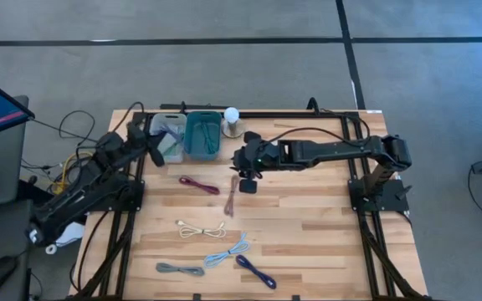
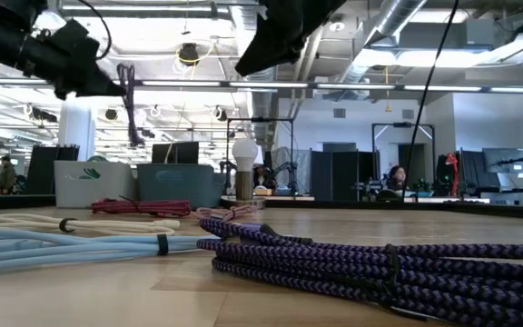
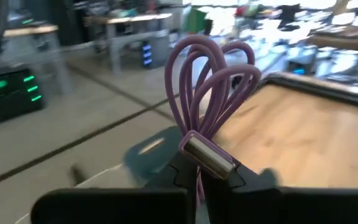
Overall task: Pick & Place USB Port
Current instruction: Put the purple charger cable into the gray bin
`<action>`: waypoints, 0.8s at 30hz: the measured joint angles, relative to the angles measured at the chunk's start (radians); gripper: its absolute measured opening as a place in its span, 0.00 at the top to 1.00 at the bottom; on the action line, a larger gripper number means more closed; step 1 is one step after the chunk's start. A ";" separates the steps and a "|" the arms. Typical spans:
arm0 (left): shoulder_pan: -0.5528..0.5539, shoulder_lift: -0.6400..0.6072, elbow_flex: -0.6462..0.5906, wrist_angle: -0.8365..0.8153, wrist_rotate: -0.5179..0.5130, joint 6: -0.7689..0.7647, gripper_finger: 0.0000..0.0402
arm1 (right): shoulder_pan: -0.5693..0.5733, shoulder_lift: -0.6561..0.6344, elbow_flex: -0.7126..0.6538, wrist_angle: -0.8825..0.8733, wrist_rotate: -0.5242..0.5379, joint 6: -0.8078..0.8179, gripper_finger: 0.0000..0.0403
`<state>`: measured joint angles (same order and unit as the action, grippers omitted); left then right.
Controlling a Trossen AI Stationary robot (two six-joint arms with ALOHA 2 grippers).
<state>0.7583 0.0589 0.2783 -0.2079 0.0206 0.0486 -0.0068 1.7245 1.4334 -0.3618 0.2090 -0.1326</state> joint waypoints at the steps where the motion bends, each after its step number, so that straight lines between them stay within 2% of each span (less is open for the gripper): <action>1: 0.005 0.001 0.000 -0.017 -0.029 0.000 0.98 | 0.002 0.000 0.000 -0.007 0.001 0.000 0.70; 7: 0.017 0.056 0.000 -0.081 -0.165 -0.006 0.98 | 0.014 0.000 0.000 -0.002 0.001 0.002 0.71; 14: 0.018 0.191 0.000 -0.083 -0.314 -0.037 0.98 | 0.013 0.000 0.000 0.003 0.002 0.003 0.71; 24: 0.017 0.415 0.000 -0.026 -0.320 -0.091 0.94 | 0.013 0.000 0.000 0.003 0.002 0.002 0.71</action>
<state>0.7757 0.4736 0.2783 -0.2339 -0.2989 -0.0427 0.0067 1.7245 1.4334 -0.3591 0.2108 -0.1302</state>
